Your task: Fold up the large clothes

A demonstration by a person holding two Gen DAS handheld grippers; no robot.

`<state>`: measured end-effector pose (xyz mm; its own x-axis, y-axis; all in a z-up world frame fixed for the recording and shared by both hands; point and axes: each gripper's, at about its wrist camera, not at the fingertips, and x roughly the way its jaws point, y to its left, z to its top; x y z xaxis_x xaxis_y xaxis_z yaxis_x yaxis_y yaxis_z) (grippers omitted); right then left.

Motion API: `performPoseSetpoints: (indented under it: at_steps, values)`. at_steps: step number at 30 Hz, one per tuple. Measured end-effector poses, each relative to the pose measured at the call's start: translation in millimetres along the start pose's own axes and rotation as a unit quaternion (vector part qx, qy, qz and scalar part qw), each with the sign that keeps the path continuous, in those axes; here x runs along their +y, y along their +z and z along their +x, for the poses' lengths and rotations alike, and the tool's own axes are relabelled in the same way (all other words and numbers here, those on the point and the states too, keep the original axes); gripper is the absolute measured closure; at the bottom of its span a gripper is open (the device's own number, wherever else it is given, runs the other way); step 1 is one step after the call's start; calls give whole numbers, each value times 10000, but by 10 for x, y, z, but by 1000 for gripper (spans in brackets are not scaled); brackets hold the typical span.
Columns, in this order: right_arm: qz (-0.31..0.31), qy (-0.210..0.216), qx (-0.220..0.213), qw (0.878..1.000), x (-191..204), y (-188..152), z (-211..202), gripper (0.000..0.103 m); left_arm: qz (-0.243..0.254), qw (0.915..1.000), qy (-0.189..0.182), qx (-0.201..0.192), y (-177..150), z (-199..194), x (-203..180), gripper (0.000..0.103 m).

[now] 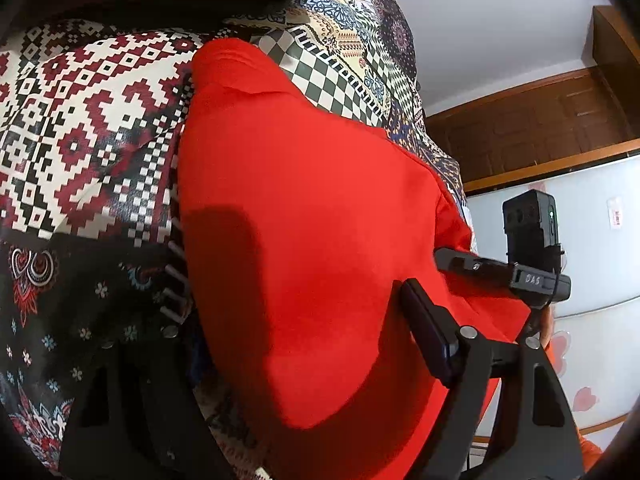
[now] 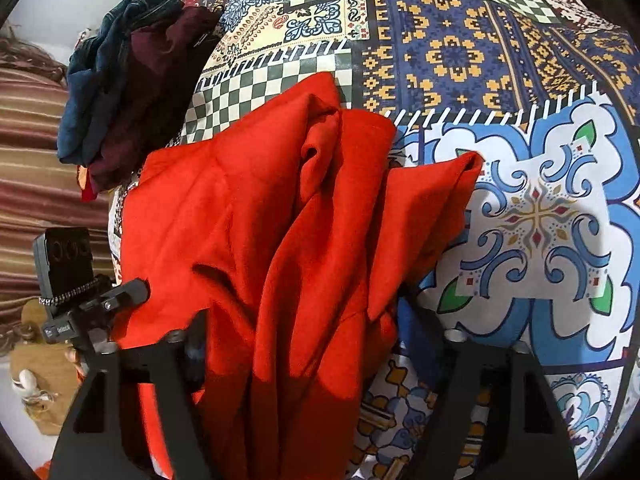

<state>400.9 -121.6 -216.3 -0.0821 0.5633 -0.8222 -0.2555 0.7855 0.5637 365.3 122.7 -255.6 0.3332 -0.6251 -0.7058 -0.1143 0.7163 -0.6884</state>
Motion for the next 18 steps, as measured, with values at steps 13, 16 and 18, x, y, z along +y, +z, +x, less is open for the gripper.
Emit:
performPoseSetpoints:
  at_steps: [13, 16, 18]
  values:
    - [-214, 419, -430, 9980, 618, -183, -398, 79, 583, 9972, 264, -397, -112, -555, -368, 74]
    - [-540, 364, -704, 9954, 940, -226, -575, 80, 918, 9923, 415, -723, -165, -878, -572, 75]
    - [-757, 400, -967, 9916, 1196, -214, -731, 80, 1090, 9881, 424, -1001, -167, -1142, -711, 75]
